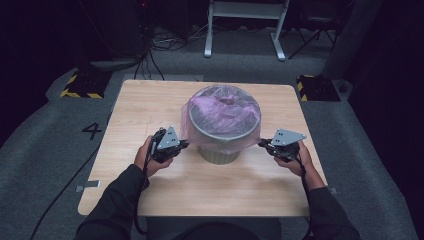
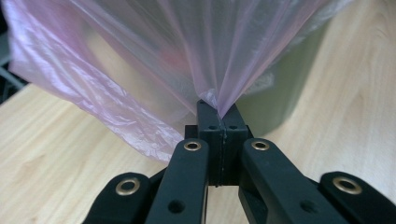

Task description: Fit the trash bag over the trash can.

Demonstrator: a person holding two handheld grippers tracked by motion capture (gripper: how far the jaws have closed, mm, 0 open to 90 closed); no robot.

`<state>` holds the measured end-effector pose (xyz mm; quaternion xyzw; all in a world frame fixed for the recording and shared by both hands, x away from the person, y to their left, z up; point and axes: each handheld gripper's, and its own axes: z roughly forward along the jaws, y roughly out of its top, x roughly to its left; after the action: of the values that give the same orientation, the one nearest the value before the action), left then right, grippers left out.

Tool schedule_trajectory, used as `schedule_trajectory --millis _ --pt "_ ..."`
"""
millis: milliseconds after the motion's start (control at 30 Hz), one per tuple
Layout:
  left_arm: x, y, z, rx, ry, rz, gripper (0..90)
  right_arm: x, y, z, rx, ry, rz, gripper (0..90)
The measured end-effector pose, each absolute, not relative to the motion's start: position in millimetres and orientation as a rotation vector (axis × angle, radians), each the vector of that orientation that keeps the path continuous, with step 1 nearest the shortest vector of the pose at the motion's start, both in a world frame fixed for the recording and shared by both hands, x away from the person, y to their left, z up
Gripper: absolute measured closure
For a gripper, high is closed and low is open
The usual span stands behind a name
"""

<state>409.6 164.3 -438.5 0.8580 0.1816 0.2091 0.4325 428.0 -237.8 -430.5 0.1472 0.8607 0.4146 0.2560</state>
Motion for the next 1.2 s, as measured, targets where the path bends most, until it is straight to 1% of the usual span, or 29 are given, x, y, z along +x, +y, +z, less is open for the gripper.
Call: schedule_trajectory --millis 100,133,367,567,767,933,1000,1033,1067,1100,1133,1200 --pt "408 165 -444 2.176 0.432 0.494 90.0 426 -237 -436 0.388 2.371 1.135 90.0" --pt "409 165 -447 2.189 0.429 0.467 90.0 426 -237 -438 0.379 2.396 1.129 90.0" --pt "416 164 -462 2.246 0.457 0.417 90.0 429 -235 -451 0.391 2.467 1.083 90.0" --pt "427 160 -480 2.301 0.494 0.341 90.0 437 -236 -464 0.448 2.506 1.050 90.0" --pt "431 158 -489 2.304 0.527 0.314 90.0 447 -237 -478 0.538 2.541 1.057 90.0" --pt "431 161 -494 2.289 0.567 0.341 89.6 452 -240 -484 0.605 2.537 1.062 90.0" --pt "430 163 -496 2.283 0.604 0.361 82.5 453 -243 -486 0.628 2.524 1.081 90.0" --pt "430 164 -496 2.277 0.598 0.357 81.1 453 -246 -488 0.648 2.520 1.091 90.0" --pt "428 165 -496 2.273 0.602 0.361 76.1 454 -248 -489 0.664 2.516 1.095 90.0" --pt "426 166 -495 2.265 0.620 0.384 68.5 454 -250 -489 0.676 2.511 1.104 90.0" --pt "425 166 -493 2.260 0.638 0.387 59.0 454 -252 -489 0.688 2.507 1.116 90.0" --pt "420 169 -488 2.240 0.653 0.418 45.9 455 -255 -489 0.703 2.493 1.125 90.0"
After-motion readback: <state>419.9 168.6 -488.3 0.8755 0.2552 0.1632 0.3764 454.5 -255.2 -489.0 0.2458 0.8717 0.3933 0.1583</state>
